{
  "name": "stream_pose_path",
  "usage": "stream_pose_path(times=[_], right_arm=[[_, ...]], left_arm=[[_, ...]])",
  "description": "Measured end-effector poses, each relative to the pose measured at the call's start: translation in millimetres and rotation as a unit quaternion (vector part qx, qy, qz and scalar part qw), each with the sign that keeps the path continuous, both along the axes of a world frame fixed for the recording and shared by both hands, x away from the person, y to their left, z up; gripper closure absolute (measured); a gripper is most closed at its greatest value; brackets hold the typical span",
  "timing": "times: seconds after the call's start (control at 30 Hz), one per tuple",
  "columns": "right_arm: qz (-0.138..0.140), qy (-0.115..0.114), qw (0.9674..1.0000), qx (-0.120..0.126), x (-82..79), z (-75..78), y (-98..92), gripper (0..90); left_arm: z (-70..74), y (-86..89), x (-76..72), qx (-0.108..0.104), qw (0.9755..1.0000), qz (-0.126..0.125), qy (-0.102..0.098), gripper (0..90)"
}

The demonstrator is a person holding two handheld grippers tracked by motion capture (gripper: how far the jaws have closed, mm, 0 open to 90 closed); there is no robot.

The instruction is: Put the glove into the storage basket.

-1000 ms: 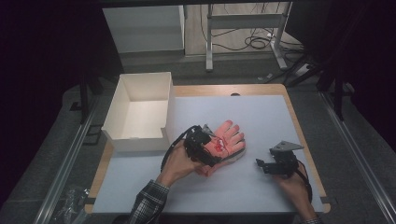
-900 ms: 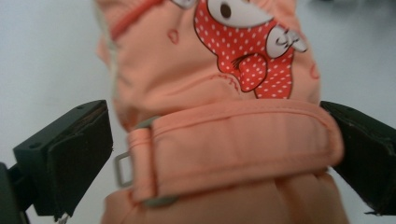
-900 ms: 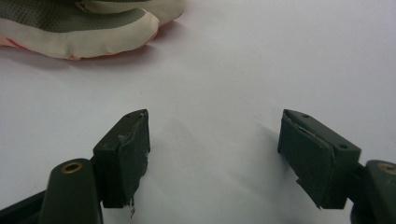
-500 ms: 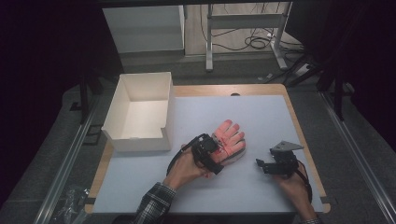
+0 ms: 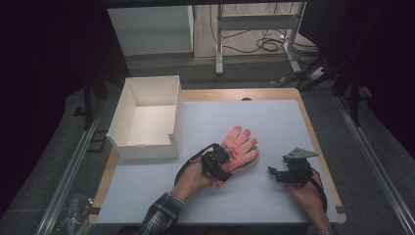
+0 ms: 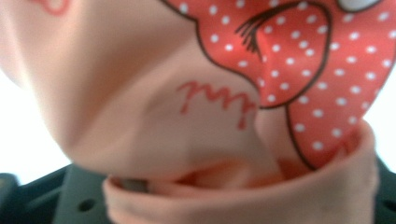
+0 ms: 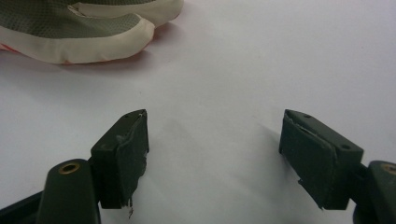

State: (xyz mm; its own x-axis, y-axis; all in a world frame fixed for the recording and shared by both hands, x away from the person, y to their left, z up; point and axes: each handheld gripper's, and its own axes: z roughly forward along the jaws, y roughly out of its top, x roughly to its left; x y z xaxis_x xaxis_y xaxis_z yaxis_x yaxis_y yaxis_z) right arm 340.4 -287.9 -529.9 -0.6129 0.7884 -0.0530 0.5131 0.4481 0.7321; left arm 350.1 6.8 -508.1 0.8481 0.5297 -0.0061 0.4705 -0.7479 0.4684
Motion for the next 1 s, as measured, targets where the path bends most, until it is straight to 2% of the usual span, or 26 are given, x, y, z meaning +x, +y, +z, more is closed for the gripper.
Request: stream_pose_path(times=[0.17,0.23,0.43,0.67,1.0], right_arm=[[0.0,0.0,1.0,0.0,0.1,0.0,0.0,24.3],[0.0,0.0,1.0,0.0,0.1,0.0,0.0,24.4],[0.0,0.0,1.0,0.0,0.1,0.0,0.0,24.3],[0.0,-0.001,1.0,-0.001,0.2,0.0,-0.1,24.3],[0.0,0.0,1.0,0.0,0.0,0.0,0.0,24.2]], left_arm=[[3.6,2.9,1.4,-0.01,0.9999,-0.004,0.001,43.9],[5.8,5.3,3.7,-0.018,0.9998,-0.003,0.007,43.8],[18.6,11.6,10.9,-0.032,0.9991,0.027,0.005,43.7],[33.9,13.8,21.1,-0.023,0.9987,0.046,-0.006,42.7],[57.5,18.9,38.3,-0.032,0.9966,0.076,-0.009,41.9]])
